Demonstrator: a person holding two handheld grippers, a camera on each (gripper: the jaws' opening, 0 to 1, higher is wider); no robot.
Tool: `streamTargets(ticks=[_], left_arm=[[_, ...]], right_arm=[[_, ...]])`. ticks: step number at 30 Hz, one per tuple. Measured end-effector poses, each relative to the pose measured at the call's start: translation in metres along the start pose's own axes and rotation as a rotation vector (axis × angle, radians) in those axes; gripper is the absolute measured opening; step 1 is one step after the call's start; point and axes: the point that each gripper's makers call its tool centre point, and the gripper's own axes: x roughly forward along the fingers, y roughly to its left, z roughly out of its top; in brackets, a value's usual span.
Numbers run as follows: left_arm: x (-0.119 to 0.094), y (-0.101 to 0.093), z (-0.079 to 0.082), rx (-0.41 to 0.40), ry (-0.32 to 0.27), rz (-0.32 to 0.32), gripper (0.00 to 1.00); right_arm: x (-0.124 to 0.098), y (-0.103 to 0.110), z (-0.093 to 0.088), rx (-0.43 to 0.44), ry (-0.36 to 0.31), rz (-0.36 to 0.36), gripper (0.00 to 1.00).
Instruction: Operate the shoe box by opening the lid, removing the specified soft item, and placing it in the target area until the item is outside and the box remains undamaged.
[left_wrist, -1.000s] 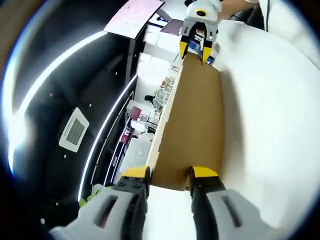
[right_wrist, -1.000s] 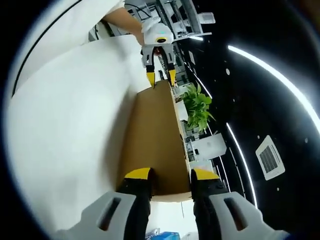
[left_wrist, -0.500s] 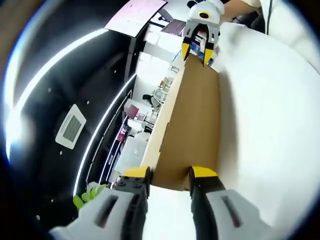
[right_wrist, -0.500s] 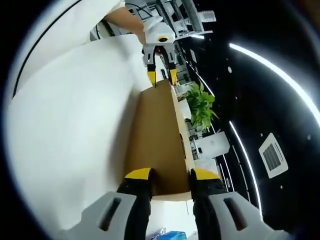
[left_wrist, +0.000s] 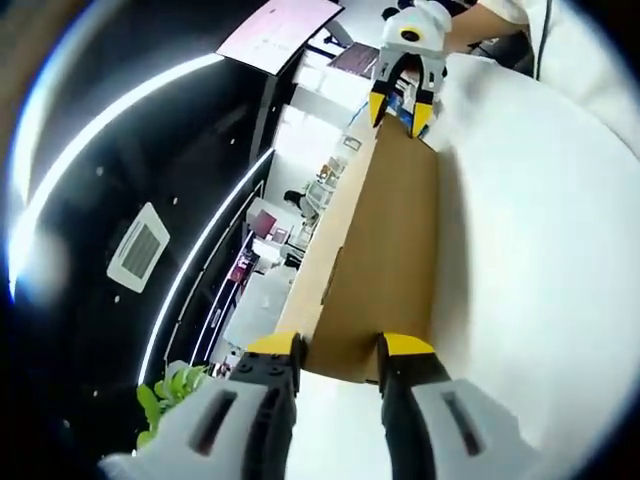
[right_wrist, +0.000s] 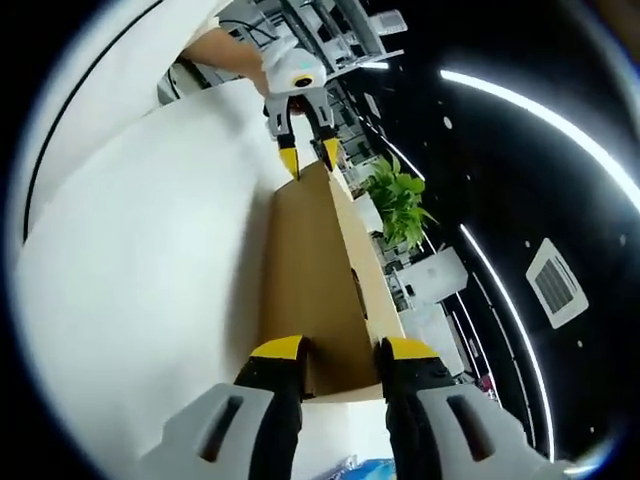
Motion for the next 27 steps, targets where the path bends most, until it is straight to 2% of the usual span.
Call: streamTargets(ticks=[4, 5, 6, 7, 8, 10, 11, 13, 14, 15, 18, 21, 23, 24, 27], left_arm=[[0.000, 0.000, 0.000, 0.003, -0.002, -0.003, 0.31], [-0.001, 0.000, 0.001, -0.009, 0.000, -0.013, 0.31], [-0.001, -0.005, 0.000, -0.087, 0.011, -0.034, 0.31], [-0.002, -0.003, 0.002, -0.164, 0.018, -0.039, 0.30], [-0.002, -0.001, 0.003, -0.200, 0.012, -0.041, 0.29], [-0.002, 0.006, 0.009, -0.293, -0.037, -0.029, 0.27], [-0.002, 0.008, 0.010, -0.351, -0.062, -0.026, 0.26], [-0.007, 0.010, 0.009, -0.400, -0.062, -0.024, 0.23], [-0.009, 0.011, 0.015, -0.453, -0.103, -0.037, 0.23], [-0.010, 0.012, 0.021, -0.494, -0.136, -0.045, 0.24], [-0.016, 0.019, 0.018, -0.629, -0.145, -0.038, 0.31], [-0.021, 0.033, 0.028, -0.731, -0.236, -0.030, 0.33], [-0.024, 0.047, 0.025, -0.731, -0.237, 0.040, 0.33], [-0.026, 0.049, 0.026, -0.750, -0.245, 0.039, 0.33], [-0.025, 0.045, 0.027, -0.865, -0.232, -0.010, 0.31]], right_arm=[[-0.001, -0.001, 0.000, 0.016, -0.002, -0.002, 0.28], [-0.001, -0.003, 0.000, 0.054, 0.010, -0.003, 0.28], [0.000, -0.004, 0.001, 0.150, 0.021, -0.020, 0.27], [0.000, -0.006, 0.003, 0.185, 0.003, -0.023, 0.26], [0.000, -0.008, 0.005, 0.232, -0.020, -0.029, 0.24], [-0.001, -0.008, 0.015, 0.340, -0.096, -0.002, 0.24], [-0.002, -0.011, 0.019, 0.396, -0.112, -0.004, 0.23], [-0.003, -0.014, 0.020, 0.422, -0.121, -0.010, 0.21], [-0.002, -0.017, 0.023, 0.504, -0.138, -0.014, 0.21], [-0.003, -0.017, 0.023, 0.521, -0.141, -0.012, 0.21], [-0.003, -0.024, 0.024, 0.595, -0.169, -0.020, 0.19], [-0.005, -0.030, 0.020, 0.639, -0.166, -0.041, 0.20], [-0.006, -0.031, 0.015, 0.646, -0.132, -0.071, 0.20], [-0.006, -0.032, 0.016, 0.649, -0.138, -0.075, 0.20], [-0.009, -0.037, 0.017, 0.751, -0.149, -0.100, 0.21]])
